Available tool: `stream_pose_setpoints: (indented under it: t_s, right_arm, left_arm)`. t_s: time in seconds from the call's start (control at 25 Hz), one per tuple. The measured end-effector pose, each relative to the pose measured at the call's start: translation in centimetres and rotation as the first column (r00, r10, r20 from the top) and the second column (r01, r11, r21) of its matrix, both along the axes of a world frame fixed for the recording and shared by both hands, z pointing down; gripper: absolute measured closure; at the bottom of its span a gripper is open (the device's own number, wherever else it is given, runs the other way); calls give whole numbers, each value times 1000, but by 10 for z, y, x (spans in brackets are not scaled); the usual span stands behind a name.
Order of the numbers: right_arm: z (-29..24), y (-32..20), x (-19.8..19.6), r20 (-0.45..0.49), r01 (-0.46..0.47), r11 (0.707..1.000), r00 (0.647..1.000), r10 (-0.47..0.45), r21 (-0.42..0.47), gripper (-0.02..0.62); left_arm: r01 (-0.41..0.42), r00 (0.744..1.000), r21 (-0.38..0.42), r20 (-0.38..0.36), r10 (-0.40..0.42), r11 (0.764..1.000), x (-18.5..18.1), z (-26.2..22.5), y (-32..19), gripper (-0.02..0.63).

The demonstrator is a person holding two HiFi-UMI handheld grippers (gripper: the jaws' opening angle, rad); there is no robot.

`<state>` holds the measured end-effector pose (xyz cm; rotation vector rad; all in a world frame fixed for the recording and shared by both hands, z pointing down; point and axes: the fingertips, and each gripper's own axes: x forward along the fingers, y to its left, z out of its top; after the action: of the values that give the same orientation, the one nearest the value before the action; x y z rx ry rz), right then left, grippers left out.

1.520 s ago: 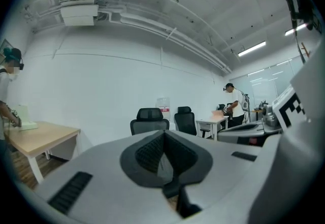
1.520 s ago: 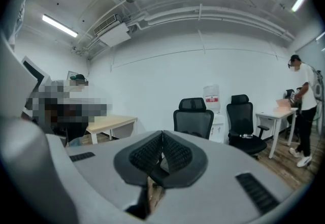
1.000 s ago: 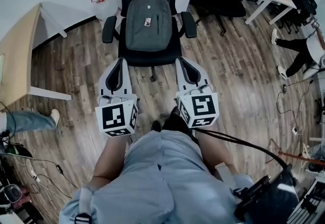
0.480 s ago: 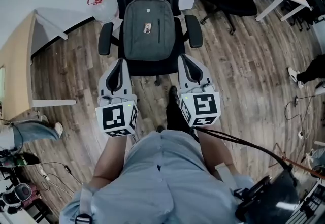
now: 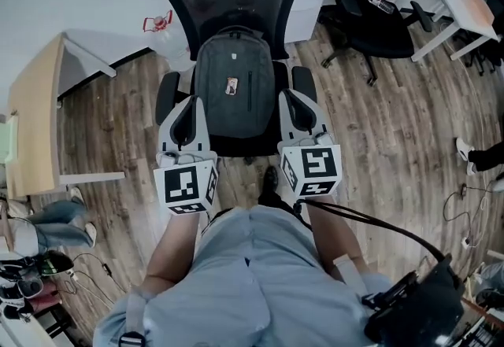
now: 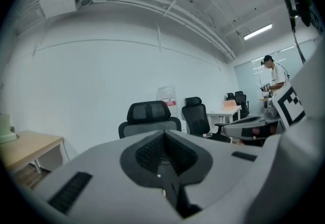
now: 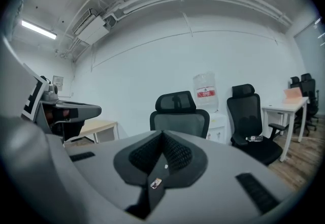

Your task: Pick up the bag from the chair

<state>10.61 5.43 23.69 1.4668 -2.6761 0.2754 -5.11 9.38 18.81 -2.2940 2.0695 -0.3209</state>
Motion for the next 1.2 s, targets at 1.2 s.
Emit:
stream_pose_setpoints:
  t_s: [1.2]
  right_arm:
    - [81,-196,-79,-138,-112,984,986,92,-142,594]
  left_arm:
    - [-49,986,-164,-167,21,985,-121,104,-209,603]
